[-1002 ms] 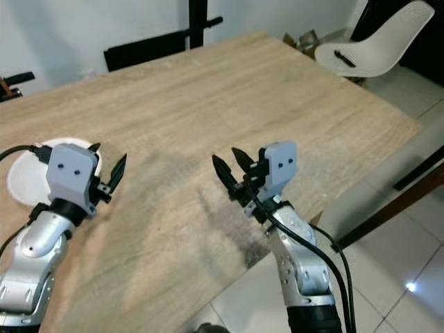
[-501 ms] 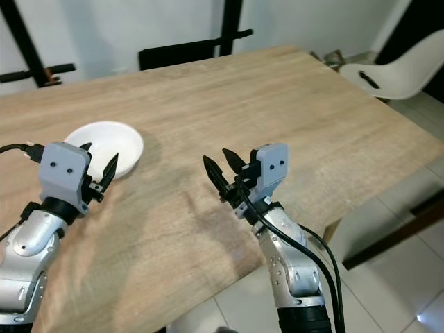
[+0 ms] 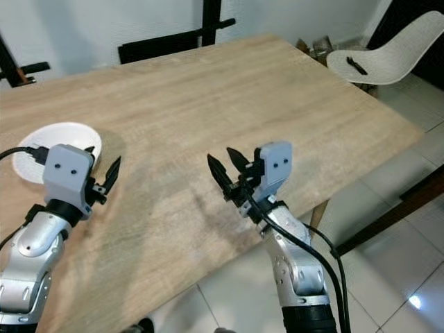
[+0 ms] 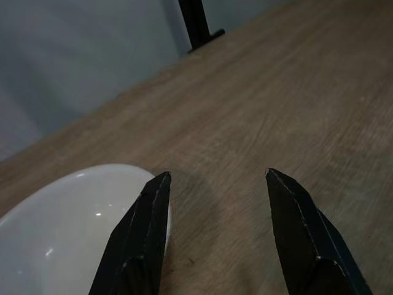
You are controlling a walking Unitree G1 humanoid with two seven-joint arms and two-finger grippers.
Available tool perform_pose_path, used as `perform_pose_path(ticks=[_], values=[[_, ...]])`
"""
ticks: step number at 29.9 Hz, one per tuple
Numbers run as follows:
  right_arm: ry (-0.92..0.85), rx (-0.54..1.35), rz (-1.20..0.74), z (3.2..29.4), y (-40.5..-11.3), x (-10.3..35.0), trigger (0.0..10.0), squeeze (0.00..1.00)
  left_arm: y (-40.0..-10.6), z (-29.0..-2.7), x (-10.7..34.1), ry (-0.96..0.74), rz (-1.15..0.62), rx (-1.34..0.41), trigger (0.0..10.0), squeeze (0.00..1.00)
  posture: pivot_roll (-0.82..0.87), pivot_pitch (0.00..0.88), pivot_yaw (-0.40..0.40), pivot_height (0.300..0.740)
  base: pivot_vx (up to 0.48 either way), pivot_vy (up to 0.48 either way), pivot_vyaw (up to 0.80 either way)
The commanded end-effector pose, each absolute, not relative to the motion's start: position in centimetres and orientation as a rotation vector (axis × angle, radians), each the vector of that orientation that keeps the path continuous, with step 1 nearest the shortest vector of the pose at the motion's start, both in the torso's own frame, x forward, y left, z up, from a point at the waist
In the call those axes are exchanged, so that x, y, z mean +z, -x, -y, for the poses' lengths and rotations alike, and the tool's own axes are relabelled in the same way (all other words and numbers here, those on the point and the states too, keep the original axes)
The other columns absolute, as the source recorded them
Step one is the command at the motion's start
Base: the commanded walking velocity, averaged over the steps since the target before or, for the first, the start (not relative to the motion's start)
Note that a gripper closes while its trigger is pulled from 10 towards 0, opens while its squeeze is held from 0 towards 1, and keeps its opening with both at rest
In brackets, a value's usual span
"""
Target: Setting the table
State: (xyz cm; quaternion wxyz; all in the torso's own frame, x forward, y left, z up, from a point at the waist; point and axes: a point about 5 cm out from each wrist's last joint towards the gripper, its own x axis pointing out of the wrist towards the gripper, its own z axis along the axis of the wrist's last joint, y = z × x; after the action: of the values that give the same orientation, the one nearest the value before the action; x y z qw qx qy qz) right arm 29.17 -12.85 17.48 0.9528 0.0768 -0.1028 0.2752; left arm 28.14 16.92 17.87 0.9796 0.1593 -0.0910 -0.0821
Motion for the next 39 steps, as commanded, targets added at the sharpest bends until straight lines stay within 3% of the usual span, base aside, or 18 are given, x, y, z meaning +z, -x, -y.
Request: perform_pose_path(ticks=[1,6,12,15,18,26,31,39], values=[[-0.155,0.561,0.201,12.9,-29.1,17.3,10.0,0.0,-28.2,-17.4,17.8,-0.327,0.164,-0.166,10.0,0.0,-0.09,0.051,0.018,0.74,0.0,0.0,0.0],[-0.159,0.561,0.204,12.9,-29.1,17.4,10.0,0.0,-28.6,-18.4,19.4,-0.377,0.202,-0.179,10.0,0.0,-0.09,0.052,0.019,0.74,0.0,0.0,0.0],[-0.164,0.581,0.224,12.3,-29.3,18.0,10.0,0.0,-29.9,-21.6,23.0,-0.526,0.233,-0.206,10.0,0.0,-0.07,0.059,0.022,0.74,0.0,0.0,0.0],[-0.169,0.628,0.236,11.0,-29.8,18.5,10.0,0.0,-31.0,-24.6,22.3,-0.663,0.084,-0.243,10.0,0.0,-0.07,0.062,0.027,0.74,0.0,0.0,0.0],[-0.172,0.657,0.248,10.1,-30.2,19.0,10.0,0.0,-31.5,-26.0,22.1,-0.703,0.026,-0.244,10.0,0.0,-0.06,0.065,0.026,0.74,0.0,0.0,0.0],[-0.179,0.736,0.279,7.8,-30.8,20.2,10.0,0.0,-31.9,-28.0,21.0,-0.727,-0.136,-0.32,10.0,0.0,-0.05,0.069,0.029,0.74,0.0,0.0,0.0],[-0.185,0.771,0.292,6.9,-30.9,20.6,10.0,0.0,-30.9,-26.7,17.9,-0.745,-0.263,-0.508,10.0,0.0,-0.05,0.072,0.033,0.74,0.0,0.0,0.0],[-0.223,0.856,0.28,5.4,-31.0,21.2,10.0,0.0,-30.2,-24.2,15.2,-0.647,-0.276,-0.566,10.0,0.0,-0.05,0.078,0.021,0.74,0.0,0.0,0.0]])
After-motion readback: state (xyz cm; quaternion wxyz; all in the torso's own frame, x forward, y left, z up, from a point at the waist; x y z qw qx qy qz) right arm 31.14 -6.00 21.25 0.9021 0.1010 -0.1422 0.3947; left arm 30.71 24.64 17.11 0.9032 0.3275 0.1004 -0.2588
